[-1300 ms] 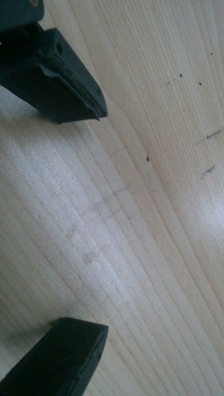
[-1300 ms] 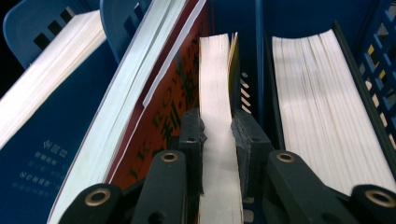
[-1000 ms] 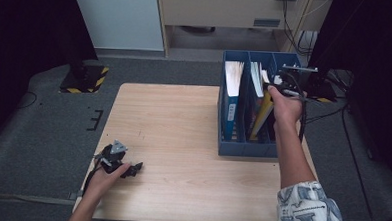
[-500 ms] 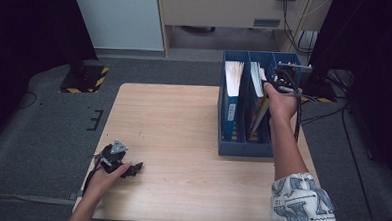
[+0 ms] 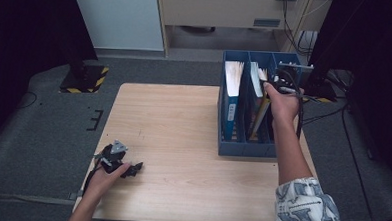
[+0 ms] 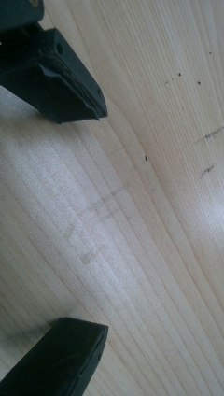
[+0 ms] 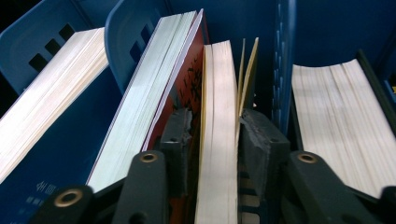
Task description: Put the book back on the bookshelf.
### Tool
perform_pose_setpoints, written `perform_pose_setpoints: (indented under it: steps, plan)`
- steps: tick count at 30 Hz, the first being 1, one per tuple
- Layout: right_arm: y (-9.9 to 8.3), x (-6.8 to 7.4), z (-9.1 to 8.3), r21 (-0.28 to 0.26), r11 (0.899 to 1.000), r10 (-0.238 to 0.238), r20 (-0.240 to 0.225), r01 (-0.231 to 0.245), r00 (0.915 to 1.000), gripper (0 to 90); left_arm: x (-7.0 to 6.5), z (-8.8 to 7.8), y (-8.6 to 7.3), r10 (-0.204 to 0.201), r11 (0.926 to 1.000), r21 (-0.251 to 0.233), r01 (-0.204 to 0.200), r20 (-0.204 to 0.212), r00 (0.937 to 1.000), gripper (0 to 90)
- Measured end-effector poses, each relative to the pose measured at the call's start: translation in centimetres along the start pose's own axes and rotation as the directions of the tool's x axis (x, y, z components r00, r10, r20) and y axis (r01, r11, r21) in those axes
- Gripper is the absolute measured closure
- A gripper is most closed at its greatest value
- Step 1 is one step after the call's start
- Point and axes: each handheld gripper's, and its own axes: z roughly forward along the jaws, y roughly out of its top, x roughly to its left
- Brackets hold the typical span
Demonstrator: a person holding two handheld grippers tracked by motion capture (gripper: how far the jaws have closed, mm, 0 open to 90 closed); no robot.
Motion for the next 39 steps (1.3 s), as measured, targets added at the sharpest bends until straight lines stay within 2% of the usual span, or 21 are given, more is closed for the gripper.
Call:
perform_pose_setpoints:
  steps: [20, 26, 33, 39]
  plan:
    - [-0.7, -0.3, -3.8, -0.035, 0.999, -0.038, -0.005, 0.037, 0.9993, 36.2, 0.0, 0.0, 0.0, 0.000, 1.0000, 0.000, 0.000, 0.000, 1.0000, 0.0]
    - [-1.6, -0.2, -5.3, -0.049, 0.996, -0.076, -0.015, 0.075, 0.9970, 30.5, 0.0, 0.0, 0.0, -0.004, 1.0000, 0.000, 0.004, 0.000, 1.0000, 0.0]
    - [-2.8, -0.6, -6.8, -0.055, 0.995, -0.089, -0.020, 0.088, 0.9958, 25.4, 0.0, 0.0, 0.0, 0.000, 1.0000, 0.004, 0.000, -0.001, 1.0000, 0.0]
    - [-3.7, -1.0, -7.3, -0.049, 0.994, -0.103, -0.026, 0.102, 0.9943, 22.9, 0.0, 0.0, 0.0, 0.000, 1.0000, 0.004, 0.000, -0.001, 1.0000, 0.0]
